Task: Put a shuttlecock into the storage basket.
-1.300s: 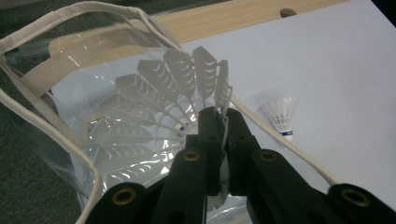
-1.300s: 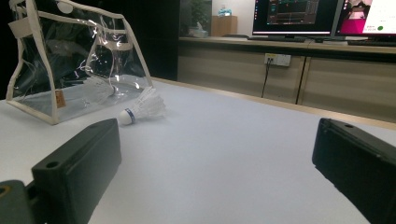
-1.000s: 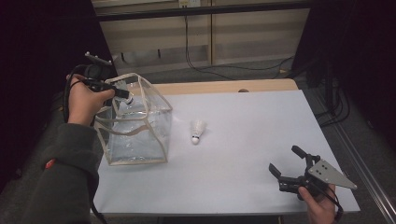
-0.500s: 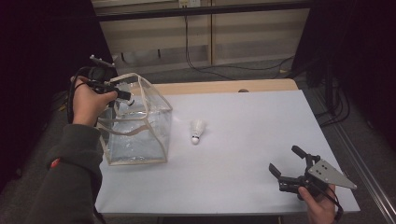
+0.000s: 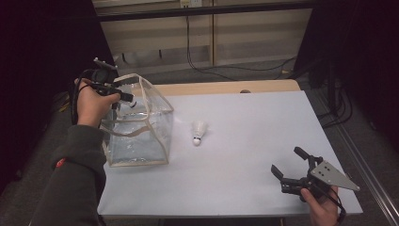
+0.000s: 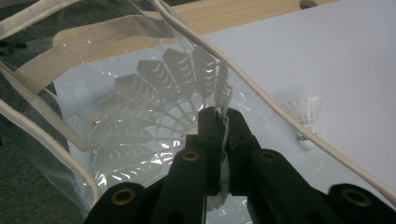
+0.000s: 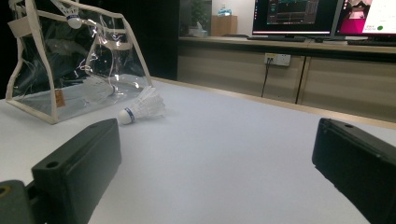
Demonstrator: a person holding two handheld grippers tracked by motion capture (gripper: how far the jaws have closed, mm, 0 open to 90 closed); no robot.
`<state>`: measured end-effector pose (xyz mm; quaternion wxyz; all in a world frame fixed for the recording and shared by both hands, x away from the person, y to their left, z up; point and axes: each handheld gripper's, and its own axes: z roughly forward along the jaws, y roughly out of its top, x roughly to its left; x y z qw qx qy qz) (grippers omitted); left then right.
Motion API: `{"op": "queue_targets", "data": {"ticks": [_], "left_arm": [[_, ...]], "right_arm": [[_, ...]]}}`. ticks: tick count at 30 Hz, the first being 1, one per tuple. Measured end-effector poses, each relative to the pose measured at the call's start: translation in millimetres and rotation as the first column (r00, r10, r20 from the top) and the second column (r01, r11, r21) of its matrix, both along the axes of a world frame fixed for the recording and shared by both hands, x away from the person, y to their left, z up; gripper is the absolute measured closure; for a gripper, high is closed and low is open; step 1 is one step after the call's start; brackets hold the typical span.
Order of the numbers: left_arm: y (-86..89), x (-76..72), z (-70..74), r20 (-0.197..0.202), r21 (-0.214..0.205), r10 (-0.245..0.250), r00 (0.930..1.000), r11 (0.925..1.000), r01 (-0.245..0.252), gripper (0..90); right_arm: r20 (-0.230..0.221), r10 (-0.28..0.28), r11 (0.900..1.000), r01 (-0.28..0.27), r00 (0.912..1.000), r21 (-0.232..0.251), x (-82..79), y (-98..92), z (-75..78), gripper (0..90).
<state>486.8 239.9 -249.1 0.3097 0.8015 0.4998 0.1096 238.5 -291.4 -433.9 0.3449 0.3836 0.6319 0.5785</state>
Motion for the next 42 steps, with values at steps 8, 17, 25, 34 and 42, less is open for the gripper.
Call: {"op": "queue_targets", "data": {"ticks": [8,17,25,34,42], "left_arm": [[-0.5,2.1,-3.8,0.000,0.012,0.004,1.0000,0.9999,-0.004,87.3],[2.9,3.9,-4.6,0.004,0.032,0.008,1.0000,0.9995,-0.008,86.8],[3.6,5.3,-6.4,0.008,0.032,0.011,0.9999,0.9994,-0.011,86.7],[1.4,8.6,-10.3,0.005,0.031,0.014,0.9999,0.9994,-0.014,86.4],[1.1,10.4,-11.6,0.009,0.034,0.020,0.9998,0.9992,-0.020,86.3]], "right_arm": [[0.000,0.001,1.0000,-0.001,1.0000,-0.001,-0.1,-0.2,0.1,1.4],[0.004,-0.002,1.0000,0.002,1.0000,0.004,-0.6,-0.4,0.8,1.4],[0.001,-0.002,1.0000,0.002,1.0000,-0.001,-0.4,-0.2,0.5,1.4],[0.003,-0.004,1.0000,0.004,1.0000,-0.001,-0.4,-0.8,0.4,1.4],[0.001,-0.003,1.0000,0.003,1.0000,0.003,-0.5,-1.3,0.4,1.4]]}}
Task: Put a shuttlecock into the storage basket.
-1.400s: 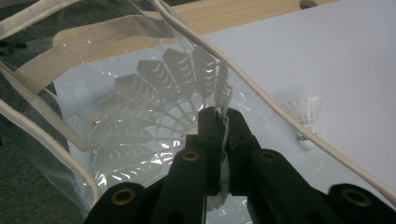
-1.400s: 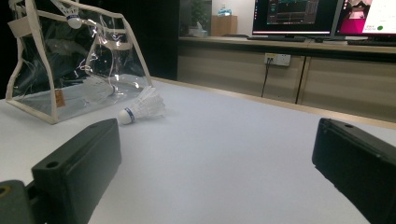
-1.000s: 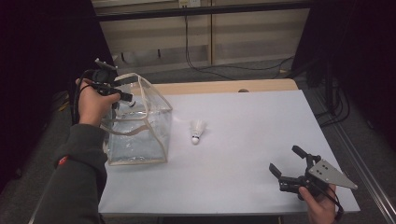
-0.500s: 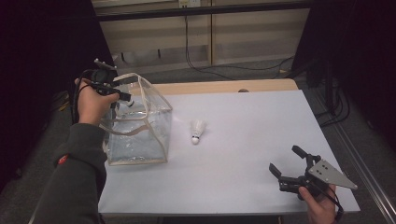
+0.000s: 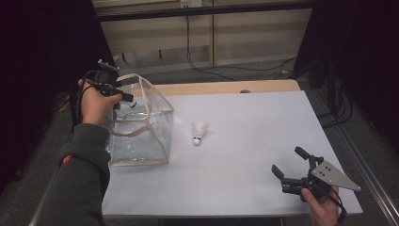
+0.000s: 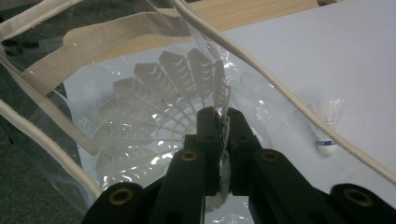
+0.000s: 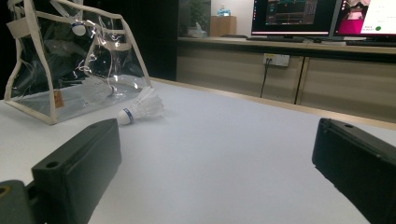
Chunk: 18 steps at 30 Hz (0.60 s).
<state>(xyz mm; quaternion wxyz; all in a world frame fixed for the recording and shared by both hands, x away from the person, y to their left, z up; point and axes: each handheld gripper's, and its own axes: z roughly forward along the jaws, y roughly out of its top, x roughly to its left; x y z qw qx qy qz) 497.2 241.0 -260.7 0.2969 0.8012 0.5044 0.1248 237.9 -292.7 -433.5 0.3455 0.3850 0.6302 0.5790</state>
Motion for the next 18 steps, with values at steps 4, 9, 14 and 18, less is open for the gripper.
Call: {"op": "queue_targets", "data": {"ticks": [4,9,14,18], "left_arm": [[1.3,0.6,-0.1,0.003,0.000,0.000,1.0000,1.0000,0.000,86.3],[2.2,2.0,-2.3,-0.001,0.002,-0.001,1.0000,1.0000,0.001,86.2],[1.2,3.4,-5.2,0.004,0.002,0.002,1.0000,1.0000,-0.002,86.1],[1.2,4.8,-6.9,0.004,0.010,0.006,1.0000,0.9999,-0.006,85.8]], "right_arm": [[0.002,0.001,1.0000,-0.001,1.0000,-0.001,0.0,0.2,0.1,1.4],[0.002,0.001,1.0000,-0.001,1.0000,-0.004,0.0,0.6,0.1,1.4],[0.003,0.002,1.0000,-0.002,1.0000,-0.003,0.2,0.8,-0.2,1.4],[0.002,0.001,1.0000,-0.001,1.0000,-0.004,0.1,0.5,0.0,1.4]]}}
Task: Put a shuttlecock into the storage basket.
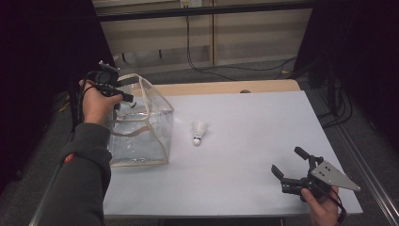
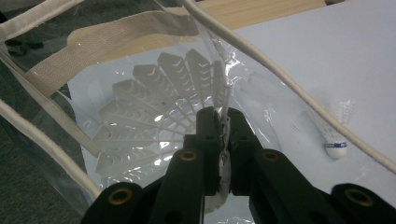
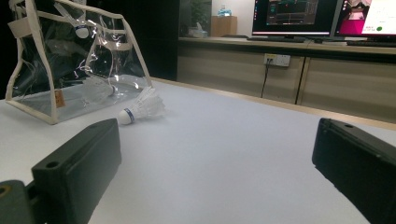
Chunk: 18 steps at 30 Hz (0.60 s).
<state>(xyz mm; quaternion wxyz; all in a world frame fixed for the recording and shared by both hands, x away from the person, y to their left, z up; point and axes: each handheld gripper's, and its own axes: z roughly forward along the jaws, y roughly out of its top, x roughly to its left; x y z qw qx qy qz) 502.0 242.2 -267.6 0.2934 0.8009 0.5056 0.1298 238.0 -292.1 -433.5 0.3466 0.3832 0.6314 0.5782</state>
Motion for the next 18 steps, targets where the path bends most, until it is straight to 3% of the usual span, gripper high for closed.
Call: {"op": "queue_targets", "data": {"ticks": [18], "left_arm": [[0.3,5.9,-10.6,0.003,0.015,0.013,0.9999,0.9998,-0.013,82.6]], "right_arm": [[0.000,0.001,1.0000,-0.001,1.0000,0.006,0.2,0.1,-0.5,1.4]]}}
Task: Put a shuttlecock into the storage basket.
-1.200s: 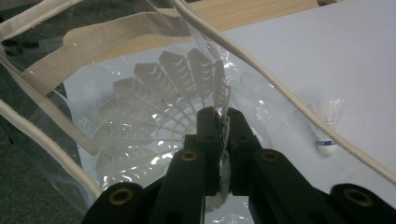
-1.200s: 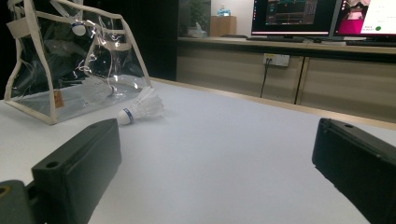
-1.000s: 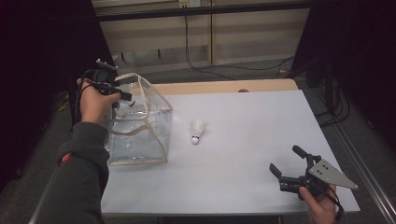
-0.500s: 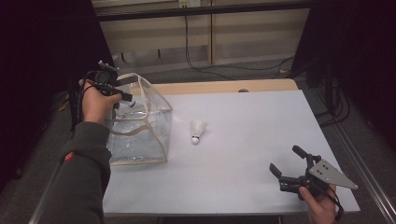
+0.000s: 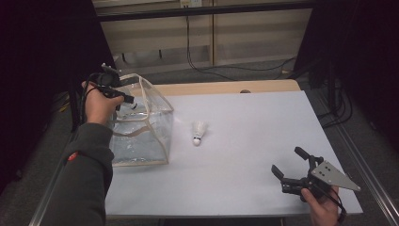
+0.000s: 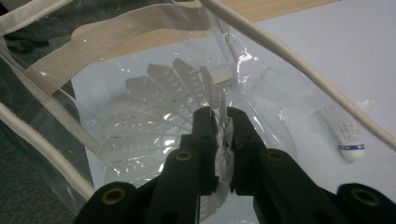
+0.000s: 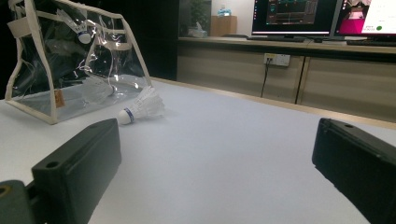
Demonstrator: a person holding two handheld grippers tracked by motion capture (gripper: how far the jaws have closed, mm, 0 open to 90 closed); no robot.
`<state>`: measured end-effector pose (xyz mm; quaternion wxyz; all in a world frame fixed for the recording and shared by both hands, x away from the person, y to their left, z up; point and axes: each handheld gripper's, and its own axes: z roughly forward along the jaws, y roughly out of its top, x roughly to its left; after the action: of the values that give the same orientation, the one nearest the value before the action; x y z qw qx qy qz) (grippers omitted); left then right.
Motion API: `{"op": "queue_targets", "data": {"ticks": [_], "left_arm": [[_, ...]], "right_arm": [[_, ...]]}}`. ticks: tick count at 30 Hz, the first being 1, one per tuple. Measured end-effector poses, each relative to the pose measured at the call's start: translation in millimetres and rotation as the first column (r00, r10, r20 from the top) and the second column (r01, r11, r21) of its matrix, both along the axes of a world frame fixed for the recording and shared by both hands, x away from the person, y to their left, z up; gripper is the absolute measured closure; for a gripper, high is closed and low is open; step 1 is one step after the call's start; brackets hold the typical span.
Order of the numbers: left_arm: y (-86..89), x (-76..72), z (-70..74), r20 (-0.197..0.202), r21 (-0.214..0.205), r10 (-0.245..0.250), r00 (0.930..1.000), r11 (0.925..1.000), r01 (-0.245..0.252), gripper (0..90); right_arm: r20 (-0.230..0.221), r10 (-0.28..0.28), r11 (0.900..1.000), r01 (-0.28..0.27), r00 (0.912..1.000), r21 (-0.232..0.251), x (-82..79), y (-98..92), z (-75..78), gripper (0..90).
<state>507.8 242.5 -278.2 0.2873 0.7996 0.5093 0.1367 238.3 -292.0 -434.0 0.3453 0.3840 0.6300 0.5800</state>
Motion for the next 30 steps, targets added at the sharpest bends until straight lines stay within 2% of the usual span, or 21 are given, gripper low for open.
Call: {"op": "queue_targets", "data": {"ticks": [5,13,15,30], "left_arm": [[-0.4,0.5,0.8,0.020,-0.015,-0.003,0.9998,0.9999,0.004,78.9],[-0.5,-2.3,4.0,0.029,-0.030,-0.003,0.9996,0.9995,0.004,73.3],[-1.1,-3.5,5.1,0.035,-0.055,0.006,0.9994,0.9985,-0.004,70.6],[-2.1,-15.3,21.2,0.027,-0.107,0.000,0.9996,0.9942,0.003,59.3]], "right_arm": [[-0.002,0.001,1.0000,-0.001,1.0000,-0.001,0.0,0.0,-0.1,1.4],[-0.002,0.003,1.0000,-0.003,1.0000,-0.003,-0.3,0.0,0.0,1.4],[-0.002,0.003,1.0000,-0.003,1.0000,-0.003,-0.3,0.0,0.0,1.4],[-0.004,0.002,1.0000,-0.002,1.0000,-0.006,-0.4,0.4,0.0,1.7]]}}
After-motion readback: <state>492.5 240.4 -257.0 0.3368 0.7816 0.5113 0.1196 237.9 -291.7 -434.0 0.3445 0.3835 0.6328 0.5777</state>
